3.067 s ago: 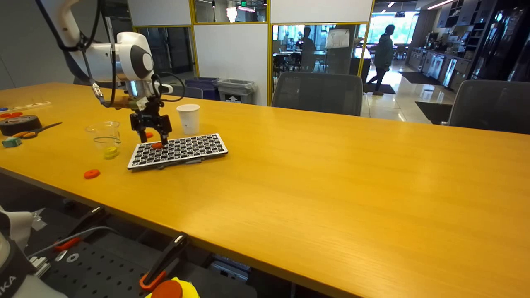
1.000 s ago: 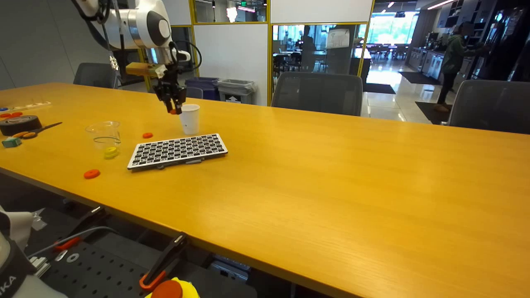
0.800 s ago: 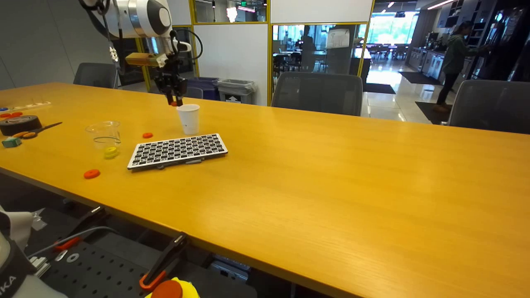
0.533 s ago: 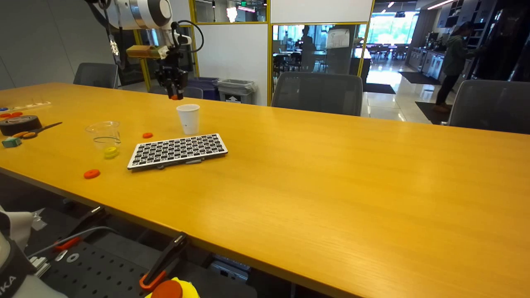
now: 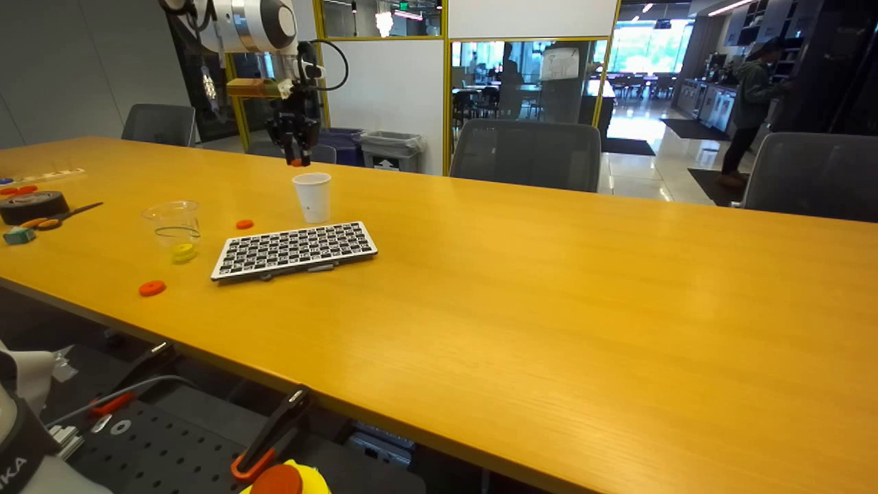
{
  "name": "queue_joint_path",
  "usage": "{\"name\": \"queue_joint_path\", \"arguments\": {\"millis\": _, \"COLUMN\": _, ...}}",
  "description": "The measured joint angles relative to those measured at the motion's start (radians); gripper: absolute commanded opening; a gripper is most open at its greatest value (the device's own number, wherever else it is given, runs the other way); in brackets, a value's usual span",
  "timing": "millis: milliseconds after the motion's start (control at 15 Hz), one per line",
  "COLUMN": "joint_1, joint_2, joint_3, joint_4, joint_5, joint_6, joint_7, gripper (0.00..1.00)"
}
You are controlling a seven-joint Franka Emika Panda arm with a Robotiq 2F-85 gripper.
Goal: Put the yellow rings in the clear cup and the orange rings in the white cups
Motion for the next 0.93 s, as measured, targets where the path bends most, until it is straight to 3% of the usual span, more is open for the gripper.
{"name": "queue_joint_path", "arguments": {"millis": 467, "joint_1": -0.015, "joint_2": 0.123, "joint_3": 0.0, "joint_4": 0.156, "joint_5": 0.027, "joint_6": -0.085, "joint_7": -0.046, "gripper": 0.24}}
{"name": "queue_joint_path", "arguments": {"millis": 533, "joint_1": -0.016, "joint_2": 0.135, "joint_3": 0.0, "joint_4": 0.174, "joint_5": 0.031, "joint_6": -0.095, "joint_7": -0.05, "gripper": 0.67}}
{"name": "queue_joint_path", "arguments": {"millis": 600, "joint_1": -0.017, "joint_2": 0.146, "joint_3": 0.0, "joint_4": 0.191, "joint_5": 0.033, "joint_6": -0.105, "joint_7": -0.054, "gripper": 0.68}}
{"name": "queue_joint_path", "arguments": {"millis": 867, "joint_1": -0.018, "joint_2": 0.177, "joint_3": 0.0, "joint_4": 0.243, "joint_5": 0.041, "joint_6": -0.141, "joint_7": -0.06, "gripper": 0.97}}
{"name": "queue_joint_path", "arguments": {"millis": 933, "joint_1": -0.018, "joint_2": 0.178, "joint_3": 0.0, "joint_4": 0.248, "joint_5": 0.041, "joint_6": -0.143, "joint_7": -0.062, "gripper": 1.0}}
